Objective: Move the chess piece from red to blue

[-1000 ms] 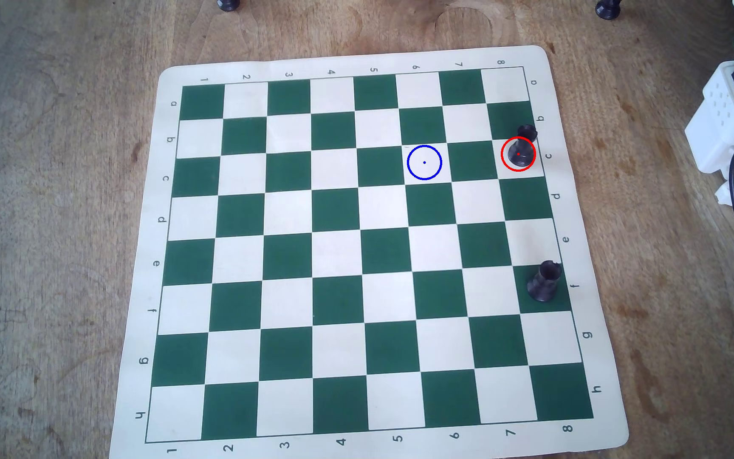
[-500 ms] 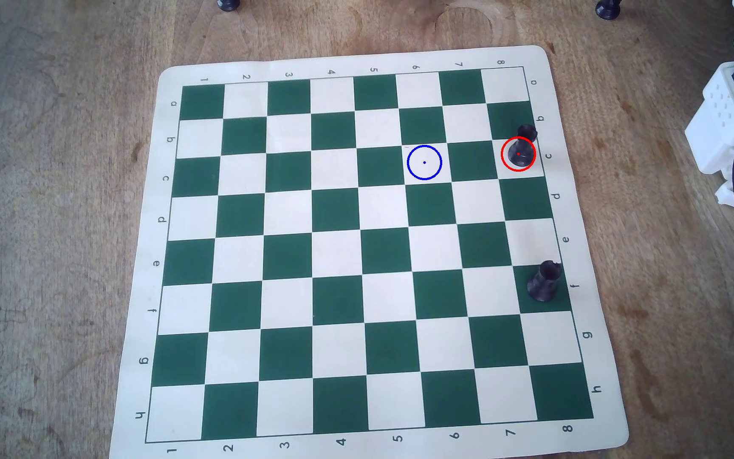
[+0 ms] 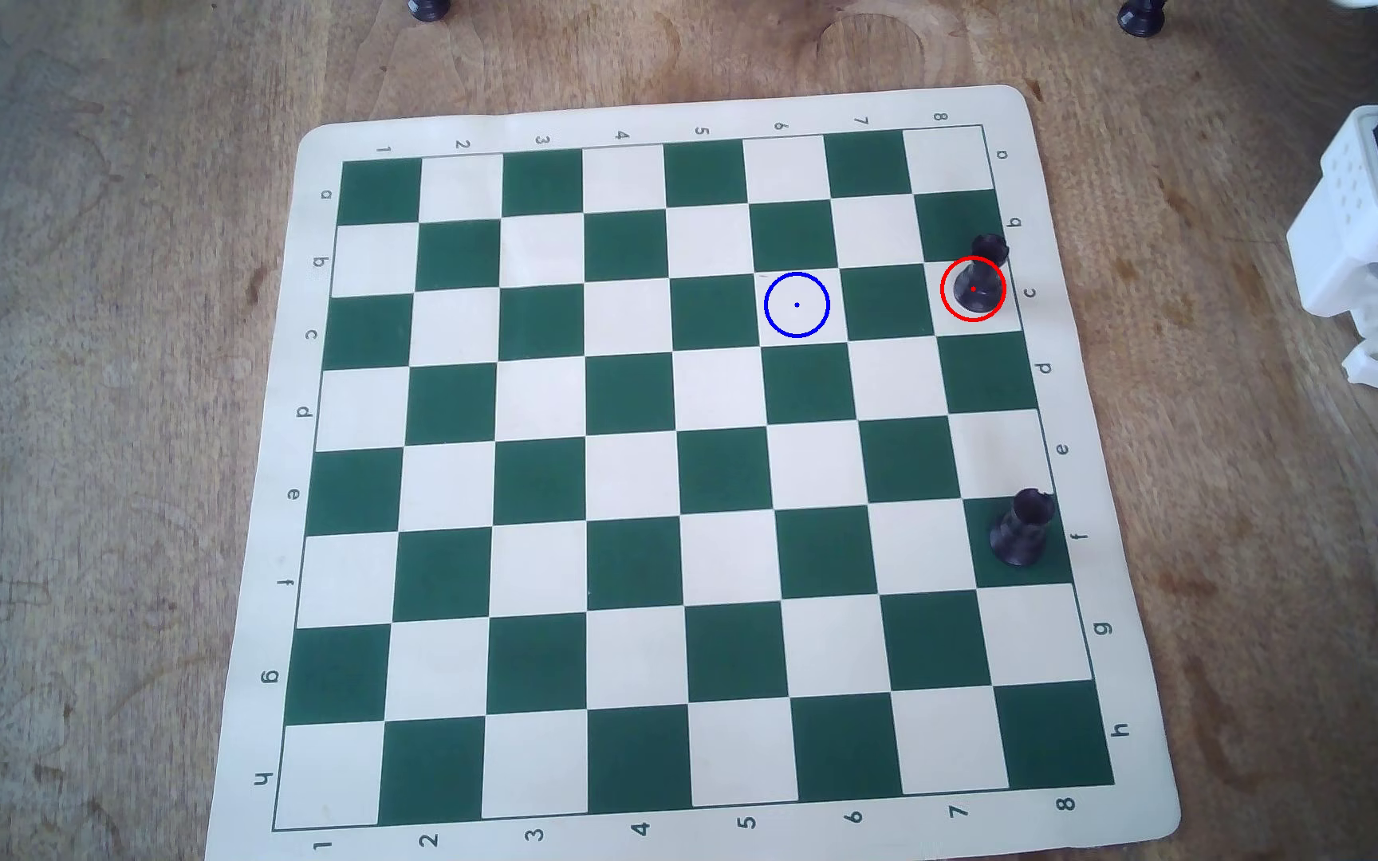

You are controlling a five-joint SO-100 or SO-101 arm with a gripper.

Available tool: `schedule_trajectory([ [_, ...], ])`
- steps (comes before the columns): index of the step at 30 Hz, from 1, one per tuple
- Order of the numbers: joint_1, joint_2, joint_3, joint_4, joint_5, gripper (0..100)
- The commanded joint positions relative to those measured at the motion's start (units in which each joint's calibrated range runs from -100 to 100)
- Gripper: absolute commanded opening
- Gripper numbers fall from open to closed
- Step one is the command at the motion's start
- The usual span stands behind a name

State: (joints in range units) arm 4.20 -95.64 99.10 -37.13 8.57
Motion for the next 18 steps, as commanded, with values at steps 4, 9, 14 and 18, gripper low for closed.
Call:
schedule_trajectory([
  [4,6.7,-0.1,-23.3,41.1,-5.7,33],
  [9,6.4,5.7,-46.0,73.4,-7.2,34],
  [14,7.0,21.2,-68.9,98.5,-10.5,34],
  [18,6.2,30.5,-79.9,113.3,-12.0,34],
])
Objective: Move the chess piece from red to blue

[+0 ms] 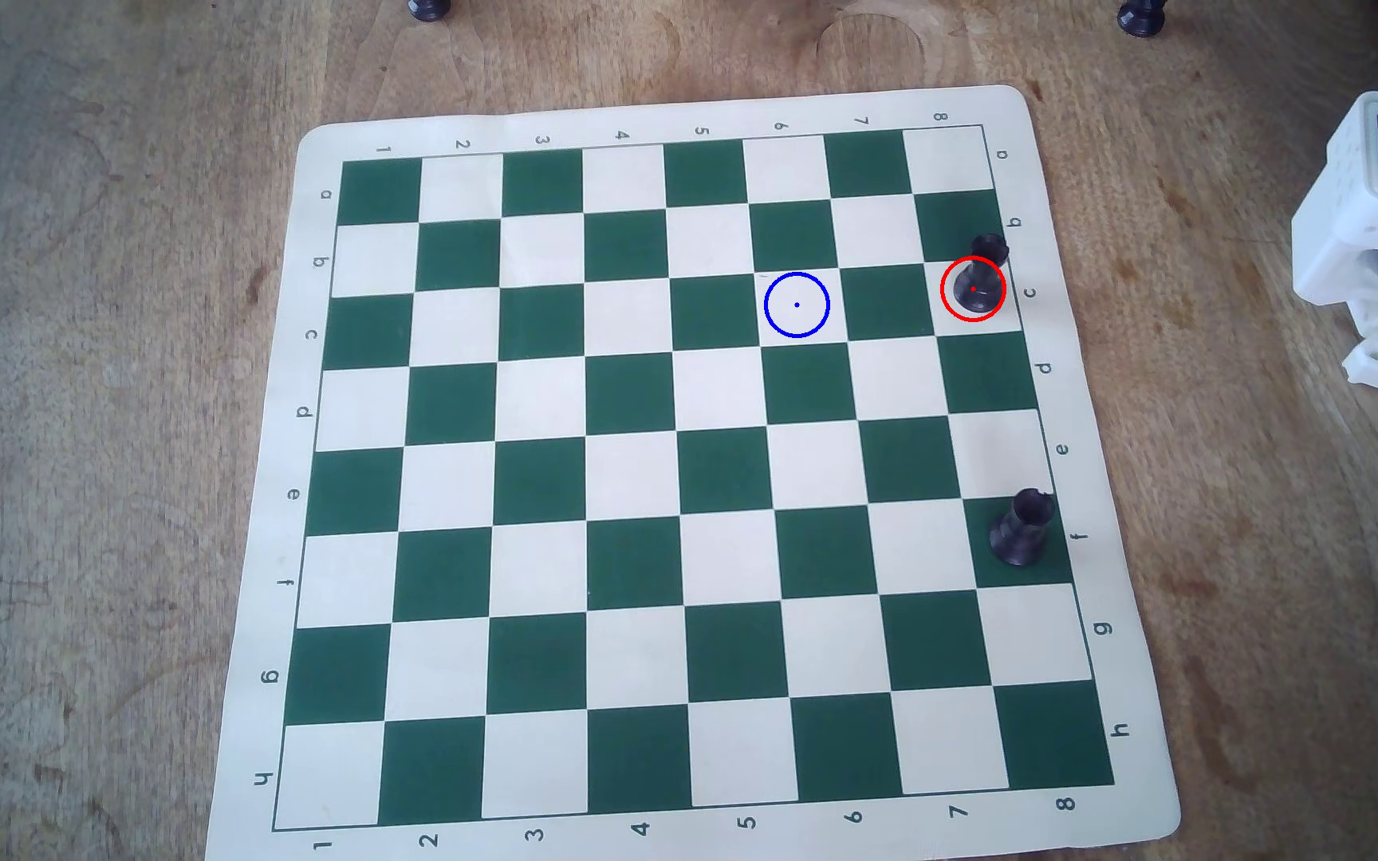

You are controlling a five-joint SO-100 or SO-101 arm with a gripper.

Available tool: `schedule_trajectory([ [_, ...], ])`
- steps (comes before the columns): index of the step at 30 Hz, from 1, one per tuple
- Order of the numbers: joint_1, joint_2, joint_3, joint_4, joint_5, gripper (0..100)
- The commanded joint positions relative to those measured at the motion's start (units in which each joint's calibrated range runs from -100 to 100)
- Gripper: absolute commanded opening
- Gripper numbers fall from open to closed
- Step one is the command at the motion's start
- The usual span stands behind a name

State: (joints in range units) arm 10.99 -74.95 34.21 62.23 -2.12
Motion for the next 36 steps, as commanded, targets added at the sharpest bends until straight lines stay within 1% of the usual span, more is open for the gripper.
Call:
schedule_trajectory([
  [1,-0.7,10.6,-15.1,15.7,-1.5,34],
  [4,-1.1,15.0,-13.0,21.3,-3.0,31],
  [7,-0.8,19.5,-11.4,26.1,-3.1,30],
  [11,-1.6,19.1,-7.4,29.4,-3.3,30],
  [16,-4.1,19.7,-9.5,35.9,-3.9,31],
  [19,-4.3,19.7,-10.8,37.2,-3.9,31],
  [23,-5.1,19.6,-5.6,37.8,-4.8,30],
  [25,-6.7,18.3,1.8,36.5,-5.5,29],
  [28,-8.1,16.5,10.8,31.4,-6.3,29],
  [29,-8.1,15.7,17.6,26.1,-6.4,30],
  [33,-8.3,15.6,24.7,18.4,-6.4,30],
  [36,-8.0,14.9,30.7,10.7,-6.2,30],
])
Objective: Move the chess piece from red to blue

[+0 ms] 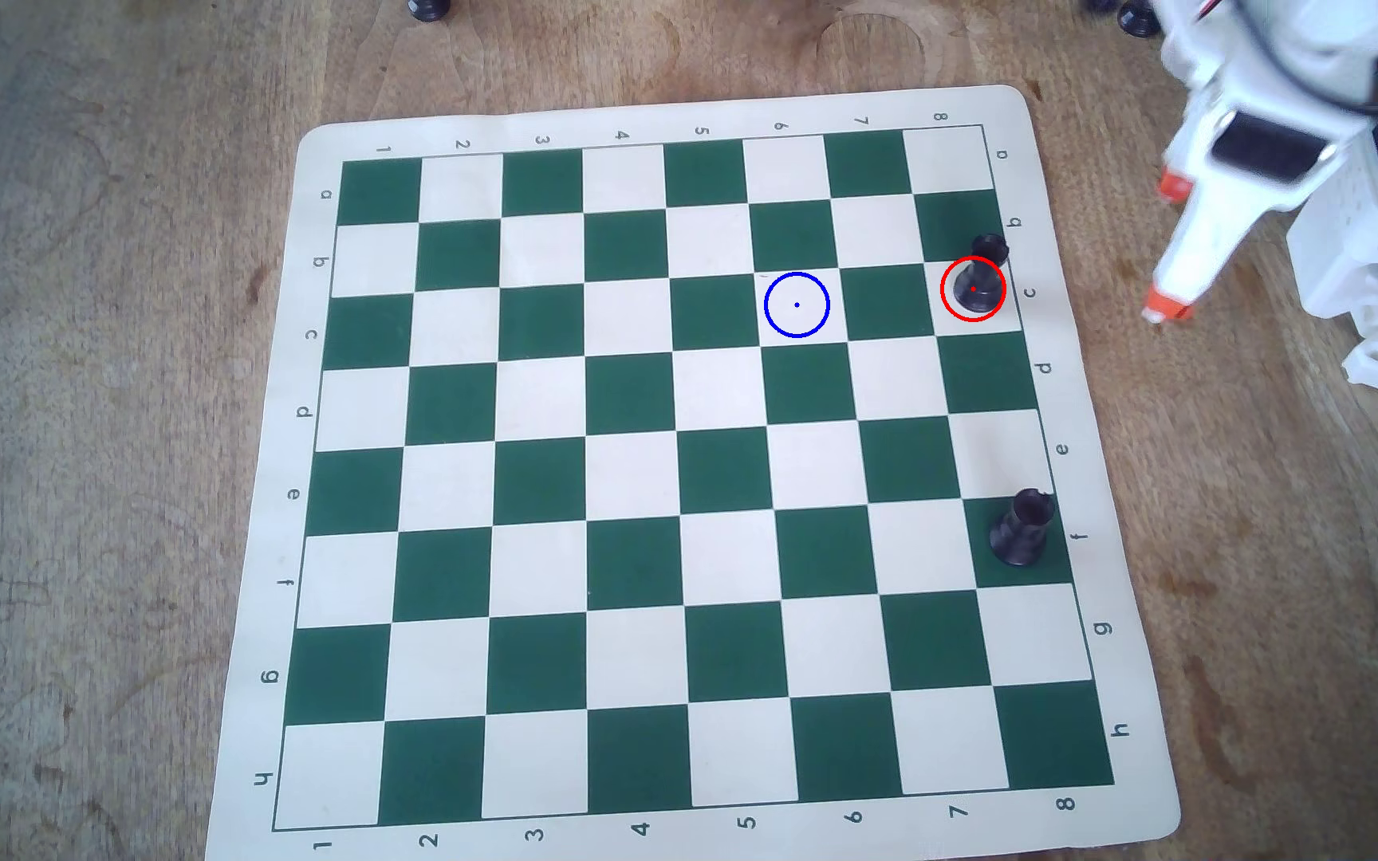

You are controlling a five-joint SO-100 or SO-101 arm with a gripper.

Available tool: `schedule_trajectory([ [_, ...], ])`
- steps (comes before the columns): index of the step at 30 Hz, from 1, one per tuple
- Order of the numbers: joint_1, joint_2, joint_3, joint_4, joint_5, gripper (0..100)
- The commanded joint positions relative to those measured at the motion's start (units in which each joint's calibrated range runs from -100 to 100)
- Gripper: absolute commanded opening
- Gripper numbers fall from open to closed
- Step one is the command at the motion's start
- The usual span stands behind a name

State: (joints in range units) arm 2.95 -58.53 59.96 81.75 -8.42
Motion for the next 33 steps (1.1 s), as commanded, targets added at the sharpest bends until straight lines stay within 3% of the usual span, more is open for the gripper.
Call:
schedule_trajectory([
  [1,0.1,-2.0,6.7,-10.7,0.2,30],
  [14,0.2,-8.3,31.4,-31.1,1.7,30],
  [33,5.2,-1.2,30.3,-55.0,6.1,29],
])
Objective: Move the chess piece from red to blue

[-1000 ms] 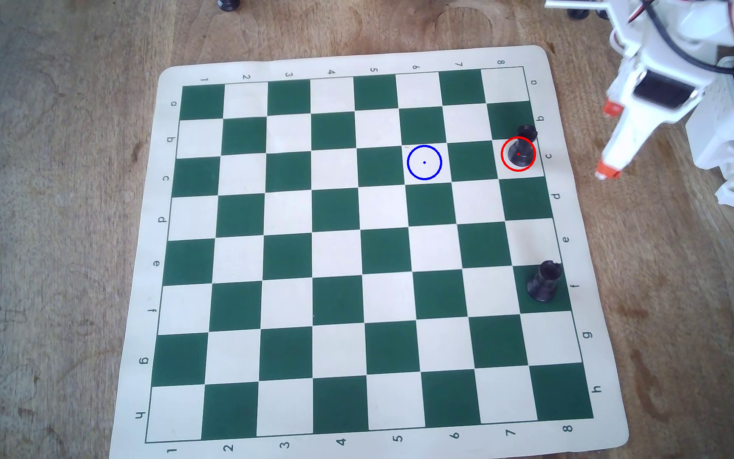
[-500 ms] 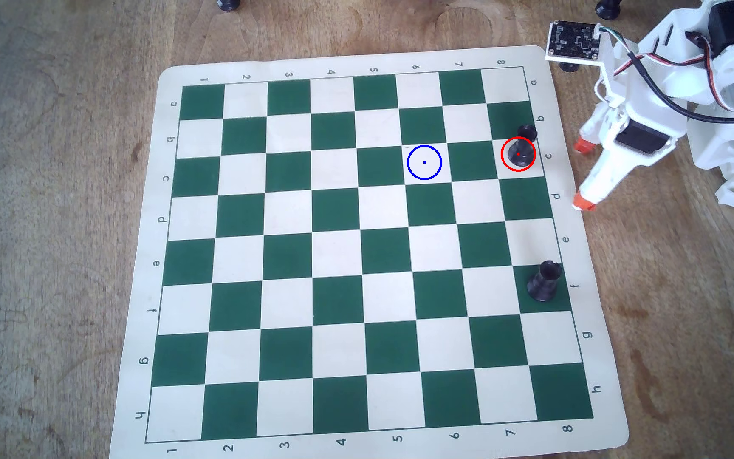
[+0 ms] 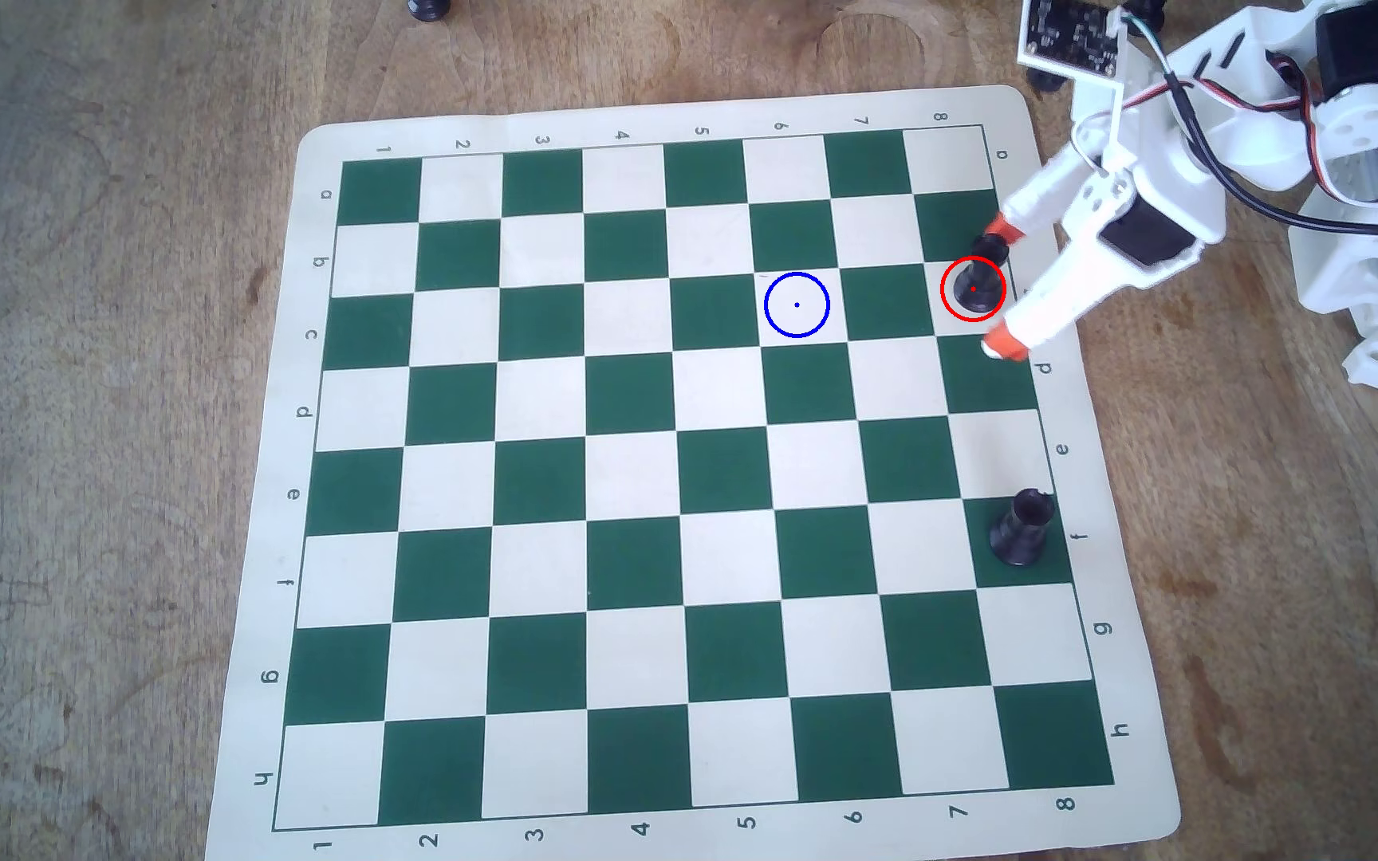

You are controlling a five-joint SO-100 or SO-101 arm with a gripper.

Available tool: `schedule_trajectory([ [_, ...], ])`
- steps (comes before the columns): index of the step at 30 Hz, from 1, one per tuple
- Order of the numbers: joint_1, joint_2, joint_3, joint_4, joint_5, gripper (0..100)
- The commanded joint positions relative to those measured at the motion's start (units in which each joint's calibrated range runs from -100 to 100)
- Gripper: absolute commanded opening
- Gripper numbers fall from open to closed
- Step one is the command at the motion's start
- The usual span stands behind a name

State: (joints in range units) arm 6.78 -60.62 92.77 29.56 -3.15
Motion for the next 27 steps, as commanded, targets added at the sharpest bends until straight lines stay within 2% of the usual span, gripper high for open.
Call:
schedule_trajectory([
  [1,1.5,0.9,-2.5,-3.0,0.8,29],
  [10,1.2,1.2,-2.5,-4.5,0.4,20],
  [20,1.3,0.8,-1.7,-4.5,0.1,18],
  [27,1.5,-0.2,-1.6,-3.4,0.0,6],
])
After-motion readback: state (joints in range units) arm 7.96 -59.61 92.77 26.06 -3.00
